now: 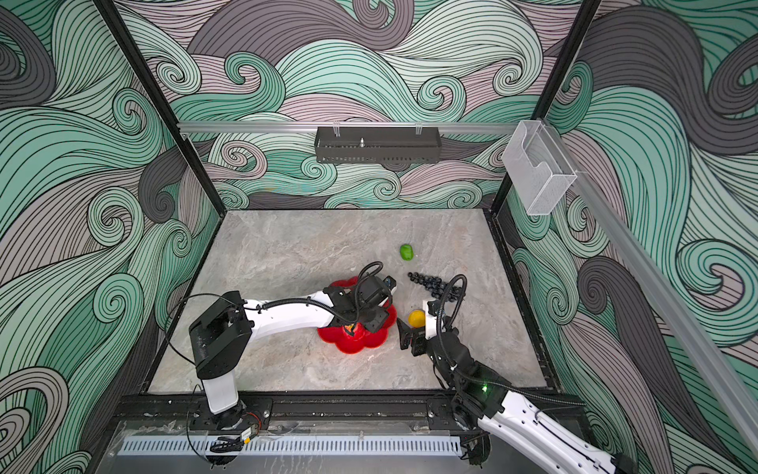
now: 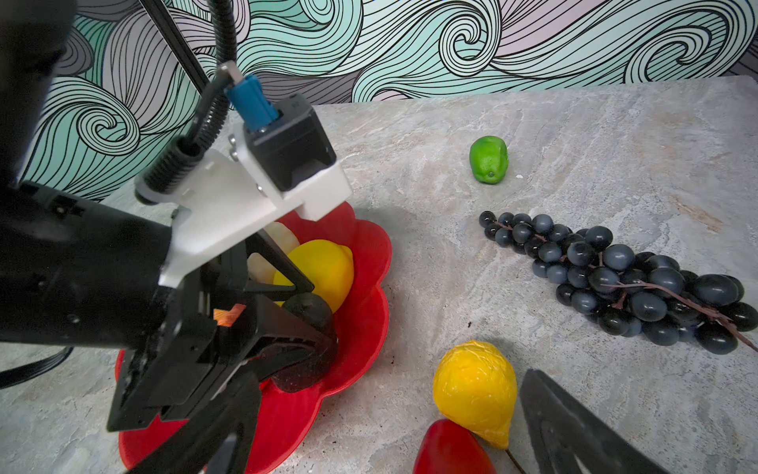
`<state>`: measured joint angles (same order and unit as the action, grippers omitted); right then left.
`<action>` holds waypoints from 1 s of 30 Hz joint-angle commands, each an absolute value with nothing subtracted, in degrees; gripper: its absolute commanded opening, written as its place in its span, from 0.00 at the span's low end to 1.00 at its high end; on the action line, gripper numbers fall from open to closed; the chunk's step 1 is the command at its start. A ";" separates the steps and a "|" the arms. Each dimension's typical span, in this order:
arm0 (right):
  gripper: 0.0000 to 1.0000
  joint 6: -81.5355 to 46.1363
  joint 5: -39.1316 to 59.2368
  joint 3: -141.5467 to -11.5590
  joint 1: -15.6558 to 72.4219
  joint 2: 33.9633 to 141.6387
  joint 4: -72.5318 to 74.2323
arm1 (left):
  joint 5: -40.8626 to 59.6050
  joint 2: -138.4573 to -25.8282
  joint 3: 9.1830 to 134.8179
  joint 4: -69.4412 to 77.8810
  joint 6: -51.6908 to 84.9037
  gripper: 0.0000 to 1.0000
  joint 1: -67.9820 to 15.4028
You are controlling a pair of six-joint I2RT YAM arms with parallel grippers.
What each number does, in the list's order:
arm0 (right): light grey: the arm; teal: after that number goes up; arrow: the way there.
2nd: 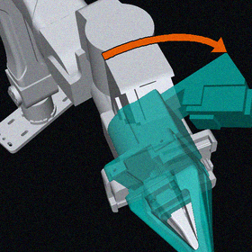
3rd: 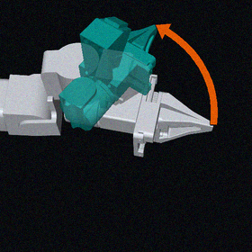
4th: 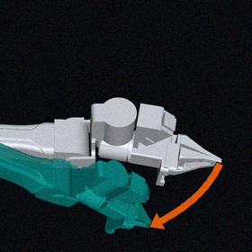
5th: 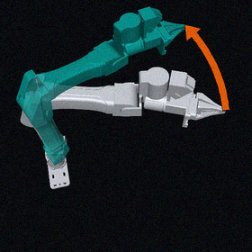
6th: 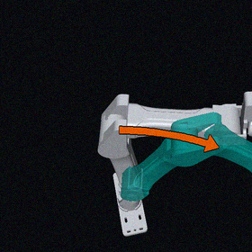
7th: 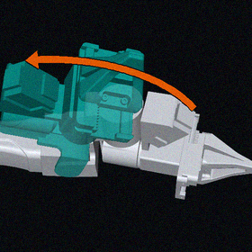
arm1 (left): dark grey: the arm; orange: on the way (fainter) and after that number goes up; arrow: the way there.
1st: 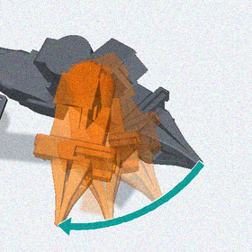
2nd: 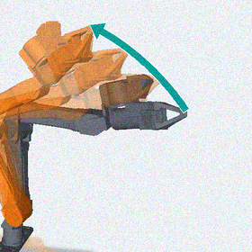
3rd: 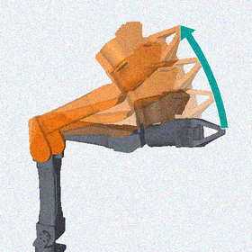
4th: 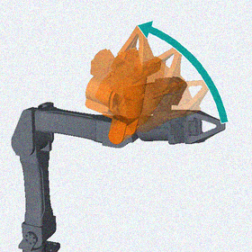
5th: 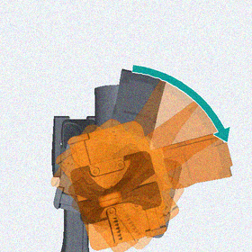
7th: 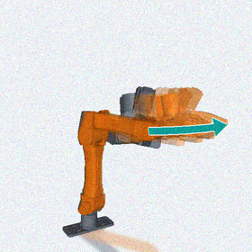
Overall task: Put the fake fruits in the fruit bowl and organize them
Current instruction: 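Lower the avocado into the bowl with the left gripper while the right withdraws, then open the left gripper and withdraw from the bowl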
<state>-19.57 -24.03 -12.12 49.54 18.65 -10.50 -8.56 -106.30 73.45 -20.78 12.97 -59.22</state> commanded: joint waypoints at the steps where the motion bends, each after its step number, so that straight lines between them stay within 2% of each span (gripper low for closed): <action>1: 0.99 -19.78 -25.12 -11.78 49.39 19.01 -10.11 | -9.40 -105.00 73.06 -19.97 12.48 0.57 -59.58; 19: 0.99 -21.92 -26.92 -13.09 48.89 19.99 -12.34 | -10.51 -99.45 70.78 -19.19 14.55 0.62 -59.59; 24: 0.99 -26.76 -24.58 -17.01 44.23 25.11 -17.66 | -12.67 -93.04 66.62 -17.27 16.32 0.65 -59.50; 30: 0.99 -28.56 -14.25 -23.06 35.09 34.95 -22.06 | -17.64 -81.90 56.11 -12.70 18.77 0.72 -58.82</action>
